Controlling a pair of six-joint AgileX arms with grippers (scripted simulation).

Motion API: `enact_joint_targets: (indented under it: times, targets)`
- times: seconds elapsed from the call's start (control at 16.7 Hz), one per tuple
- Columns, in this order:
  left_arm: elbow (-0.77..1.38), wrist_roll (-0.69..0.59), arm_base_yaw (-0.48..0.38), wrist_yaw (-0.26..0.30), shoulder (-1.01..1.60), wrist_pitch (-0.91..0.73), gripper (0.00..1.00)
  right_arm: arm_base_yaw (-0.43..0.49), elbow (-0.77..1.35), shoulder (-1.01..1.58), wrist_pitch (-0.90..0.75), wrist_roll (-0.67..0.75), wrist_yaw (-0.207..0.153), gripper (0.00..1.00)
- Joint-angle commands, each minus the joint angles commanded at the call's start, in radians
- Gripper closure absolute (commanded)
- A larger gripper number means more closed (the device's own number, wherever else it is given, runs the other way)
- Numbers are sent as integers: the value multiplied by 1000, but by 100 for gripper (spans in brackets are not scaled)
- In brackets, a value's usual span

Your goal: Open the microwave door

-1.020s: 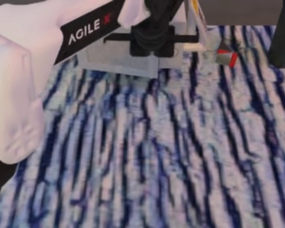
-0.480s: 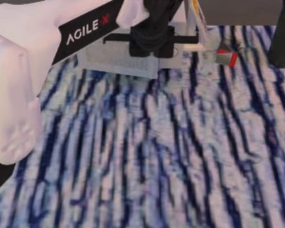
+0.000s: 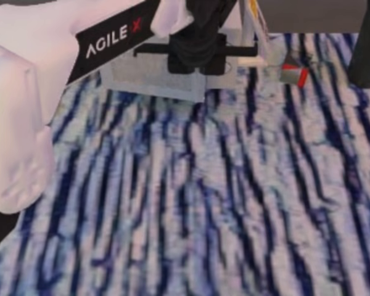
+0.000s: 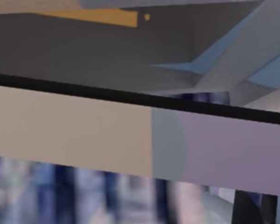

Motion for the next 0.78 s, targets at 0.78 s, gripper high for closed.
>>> enact_joint_targets:
  times: [0.78]
  targets:
    - [-38,17,-4,14,-21,22,100,0,0,0,0,0,0,0]
